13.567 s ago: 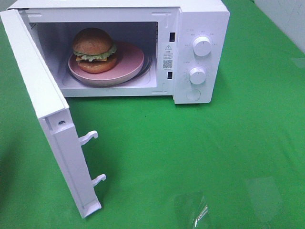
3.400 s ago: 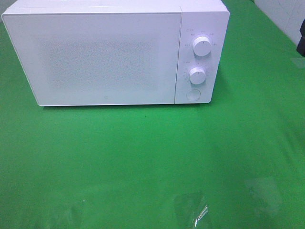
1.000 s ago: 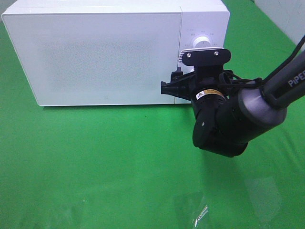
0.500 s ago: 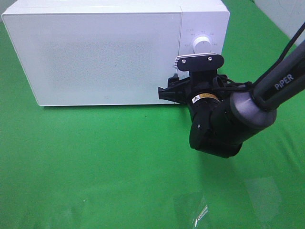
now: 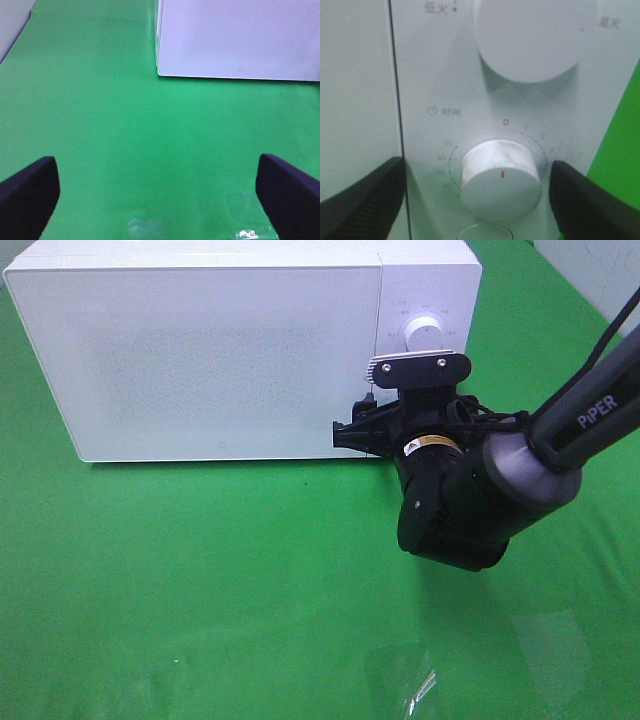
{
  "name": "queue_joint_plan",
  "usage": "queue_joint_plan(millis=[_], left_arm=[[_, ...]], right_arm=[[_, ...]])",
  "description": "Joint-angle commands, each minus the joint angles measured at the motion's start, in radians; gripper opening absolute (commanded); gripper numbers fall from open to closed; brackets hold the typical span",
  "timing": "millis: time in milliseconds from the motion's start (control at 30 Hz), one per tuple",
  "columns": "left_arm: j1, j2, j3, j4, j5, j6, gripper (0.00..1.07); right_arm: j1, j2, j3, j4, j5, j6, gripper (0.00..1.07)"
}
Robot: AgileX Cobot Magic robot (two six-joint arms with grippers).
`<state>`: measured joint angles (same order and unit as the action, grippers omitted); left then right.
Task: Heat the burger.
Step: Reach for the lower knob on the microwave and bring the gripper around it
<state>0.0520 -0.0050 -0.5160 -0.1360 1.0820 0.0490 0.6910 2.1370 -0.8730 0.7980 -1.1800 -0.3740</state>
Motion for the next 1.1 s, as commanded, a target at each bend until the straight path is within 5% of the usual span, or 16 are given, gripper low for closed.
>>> queue_joint_plan(millis=[33,1100], left_arm=[[0.000,-0.015,0.001,-0.001,-0.012,-0.001,1.00],[0.000,-0.015,0.001,-0.001,-0.012,-0.001,1.00]], right_arm=[[-0.009,-0.019,-0.006,0.013,-0.023,-0.014,0.76],[-0.027,-0.027,0.015,-0.010,-0.015,-0.006,0.76]])
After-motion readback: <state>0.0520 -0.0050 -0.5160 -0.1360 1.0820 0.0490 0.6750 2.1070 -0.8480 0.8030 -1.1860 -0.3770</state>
